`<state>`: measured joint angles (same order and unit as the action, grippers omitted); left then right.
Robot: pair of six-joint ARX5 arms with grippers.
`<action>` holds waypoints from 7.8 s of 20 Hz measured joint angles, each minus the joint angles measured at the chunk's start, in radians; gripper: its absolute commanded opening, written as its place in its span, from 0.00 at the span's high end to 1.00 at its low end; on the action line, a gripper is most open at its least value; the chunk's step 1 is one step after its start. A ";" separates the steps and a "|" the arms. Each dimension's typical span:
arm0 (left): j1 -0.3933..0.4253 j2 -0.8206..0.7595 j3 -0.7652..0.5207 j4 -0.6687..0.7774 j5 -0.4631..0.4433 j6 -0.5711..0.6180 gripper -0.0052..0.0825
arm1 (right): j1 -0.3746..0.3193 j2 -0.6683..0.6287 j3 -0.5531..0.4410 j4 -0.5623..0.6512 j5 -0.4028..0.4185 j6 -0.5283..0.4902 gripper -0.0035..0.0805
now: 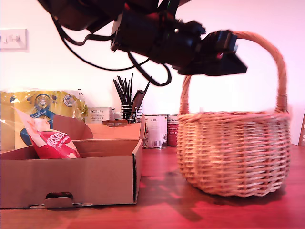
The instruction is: Move the bags of Easter eggs from the cardboard box on the left into the woven basket on the right side.
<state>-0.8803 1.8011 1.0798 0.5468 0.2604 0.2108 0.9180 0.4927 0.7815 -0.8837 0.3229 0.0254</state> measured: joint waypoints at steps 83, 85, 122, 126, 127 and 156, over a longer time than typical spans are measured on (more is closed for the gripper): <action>0.575 -0.263 -0.219 -0.688 0.018 -0.496 0.47 | 0.000 -0.152 0.000 -0.042 0.096 -0.022 0.97; 0.542 -0.263 -0.219 -0.688 0.018 -0.496 0.52 | 0.000 -0.152 0.000 -0.032 0.095 -0.022 0.97; 0.154 -0.370 -0.144 -0.548 0.303 -0.740 0.90 | 0.000 -0.152 0.000 -0.021 0.096 -0.022 0.97; 0.074 -0.307 -0.144 -0.420 0.299 -0.906 0.90 | 0.000 -0.152 0.000 -0.021 0.096 -0.022 0.97; 0.071 -0.291 -0.143 -0.391 0.293 -0.933 0.90 | 0.000 -0.152 0.000 -0.021 0.096 -0.022 0.97; -0.123 -0.084 -0.061 -0.127 -0.404 -0.933 0.42 | 0.000 -0.152 0.000 -0.021 0.095 -0.022 0.97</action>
<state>-1.0031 1.7168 1.0183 0.4194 -0.1440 -0.7219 0.9180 0.3405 0.7815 -0.9047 0.4183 0.0032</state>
